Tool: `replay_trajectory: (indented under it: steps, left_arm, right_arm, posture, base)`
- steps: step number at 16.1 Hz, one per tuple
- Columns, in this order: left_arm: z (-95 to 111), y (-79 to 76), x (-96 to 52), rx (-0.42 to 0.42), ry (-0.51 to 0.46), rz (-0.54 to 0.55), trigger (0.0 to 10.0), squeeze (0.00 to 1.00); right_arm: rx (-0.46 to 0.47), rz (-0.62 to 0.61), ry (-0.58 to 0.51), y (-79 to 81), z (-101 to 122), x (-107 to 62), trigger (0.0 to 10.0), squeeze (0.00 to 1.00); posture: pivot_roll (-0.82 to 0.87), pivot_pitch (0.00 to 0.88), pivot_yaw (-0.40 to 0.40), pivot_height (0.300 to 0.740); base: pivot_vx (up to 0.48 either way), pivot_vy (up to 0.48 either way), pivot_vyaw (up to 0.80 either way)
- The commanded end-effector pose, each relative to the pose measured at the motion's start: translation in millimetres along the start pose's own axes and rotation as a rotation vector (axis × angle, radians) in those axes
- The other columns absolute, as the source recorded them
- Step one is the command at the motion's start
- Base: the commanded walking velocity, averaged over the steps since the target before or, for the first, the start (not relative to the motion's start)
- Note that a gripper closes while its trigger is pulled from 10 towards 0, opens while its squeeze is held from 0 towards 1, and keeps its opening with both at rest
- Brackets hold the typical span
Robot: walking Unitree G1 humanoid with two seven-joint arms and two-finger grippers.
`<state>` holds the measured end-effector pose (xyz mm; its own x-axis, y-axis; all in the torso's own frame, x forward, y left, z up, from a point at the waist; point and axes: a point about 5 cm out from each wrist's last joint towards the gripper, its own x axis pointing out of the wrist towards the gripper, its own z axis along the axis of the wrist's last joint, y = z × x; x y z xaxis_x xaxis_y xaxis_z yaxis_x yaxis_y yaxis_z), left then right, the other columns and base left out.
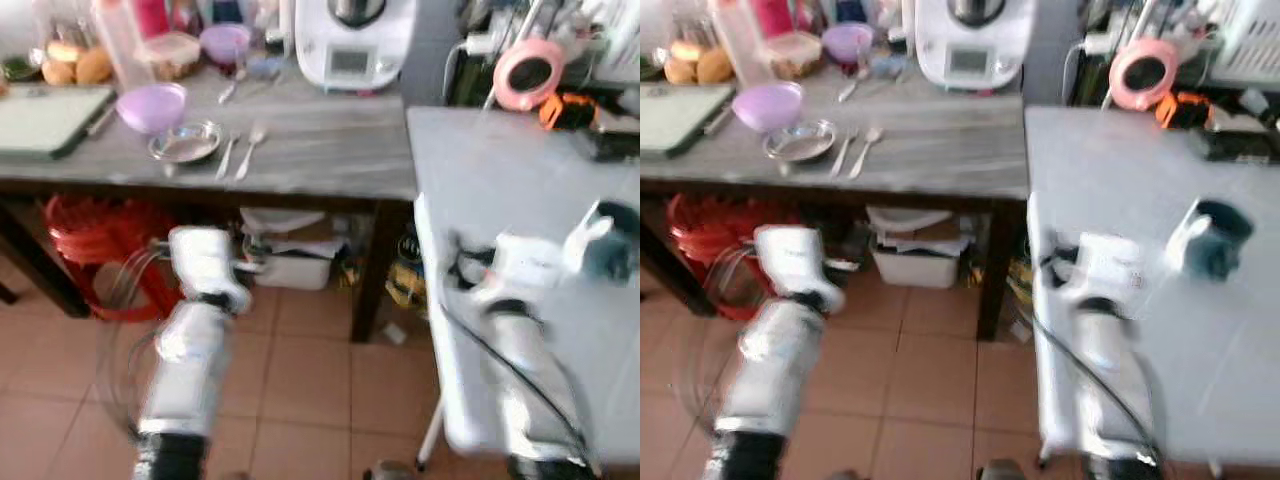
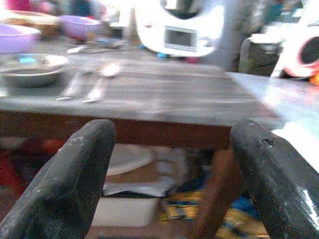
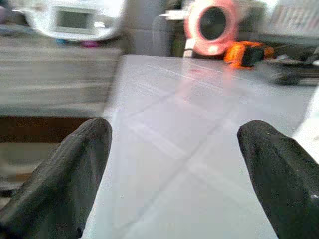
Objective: Setting the table
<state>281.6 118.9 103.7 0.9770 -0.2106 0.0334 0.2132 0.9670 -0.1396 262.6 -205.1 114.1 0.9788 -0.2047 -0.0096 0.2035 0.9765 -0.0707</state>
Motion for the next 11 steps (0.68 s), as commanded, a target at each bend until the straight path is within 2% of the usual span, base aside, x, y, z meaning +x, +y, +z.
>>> replay_trajectory:
  steps: [1,11]
  left_arm:
    - [4.8,15.4,-0.7,0.037,-0.009,0.050,10.0,0.00]
    - [3.0,15.0,1.1,0.026,0.013,0.071,10.0,0.00]
  right_arm:
    - [0.029,0.038,-0.022,12.6,5.1,1.2,10.0,0.00]
    - [0.029,0.043,-0.009,13.0,2.6,0.1,10.0,0.00]
  posture:
    - [-0.05,0.000,0.009,0.740]
    - [-0.05,0.000,0.007,0.740]
  base:
    - [0.000,0.000,0.00]
    - [0.000,0.000,0.00]
